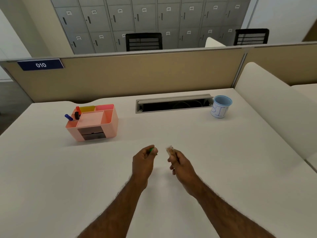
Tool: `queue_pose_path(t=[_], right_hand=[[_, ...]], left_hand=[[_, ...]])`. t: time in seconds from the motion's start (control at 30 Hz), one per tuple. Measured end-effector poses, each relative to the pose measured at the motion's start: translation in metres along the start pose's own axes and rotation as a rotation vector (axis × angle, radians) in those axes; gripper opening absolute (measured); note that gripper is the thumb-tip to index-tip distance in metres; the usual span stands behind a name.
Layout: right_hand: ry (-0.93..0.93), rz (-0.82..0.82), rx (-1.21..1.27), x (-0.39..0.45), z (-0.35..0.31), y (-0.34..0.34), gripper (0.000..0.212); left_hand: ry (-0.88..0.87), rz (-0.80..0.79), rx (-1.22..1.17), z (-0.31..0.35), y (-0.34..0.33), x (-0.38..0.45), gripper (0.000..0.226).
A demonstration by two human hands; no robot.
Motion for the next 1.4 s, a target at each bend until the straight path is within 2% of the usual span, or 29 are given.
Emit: queue_pose_path(t=[0.1,0.23,0.33,0.5,0.63,0.73,0.87,1.0,1.13,1.27,1.4], right_hand=[[0.047,0.130,0.054,0.027,-0.016,0.029,0.021],[0.133,0.309,0.119,0.065,-0.045,0.081,0.005],[0.162,0.401,0.093,0.091,-0.062,0.117,0.010],[0.198,0.573,0.056,0.129,-0.079,0.167,0.019],[0.178,0.666,0.024,0.157,-0.075,0.199,0.030],[0.134,0.732,0.003,0.176,-0.066,0.223,0.029],[0.072,0.800,-0.144,0.195,-0.060,0.253,0.036],[0.023,0.818,-0.418,0.207,-0.062,0.278,0.044],[0.007,0.755,-0.573,0.217,-0.067,0.289,0.068],[0.047,0.670,-0.809,0.225,-0.074,0.290,0.065],[-0.027,0.603,-0.955,0.234,-0.071,0.294,0.061]], left_hand=[[-0.001,-0.018,0.113,-0.012,0.000,0.005,0.026],[0.014,-0.053,0.203,-0.024,0.000,0.020,0.025],[0.013,-0.099,0.283,-0.028,-0.003,0.033,0.018],[0.008,-0.115,0.305,-0.027,-0.007,0.058,0.020],[0.012,-0.106,0.296,-0.024,-0.011,0.076,0.017],[0.007,-0.096,0.293,-0.021,-0.013,0.089,0.016],[-0.009,-0.096,0.292,-0.013,-0.020,0.100,0.020],[0.004,-0.096,0.295,-0.013,-0.023,0.108,0.022],[0.006,-0.087,0.302,-0.016,-0.021,0.109,0.020],[0.017,-0.083,0.295,-0.021,-0.025,0.106,0.018],[0.005,-0.082,0.303,-0.022,-0.025,0.105,0.018]])
Point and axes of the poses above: each hand's wrist, its own x-axis towards the middle knuckle, its own y-axis out of the back of the hand, z = x × y, the point moved 7 cm from there along x, towards the middle knuckle, and after that the axes turned 5 degrees about y, right-handed, at the moved point
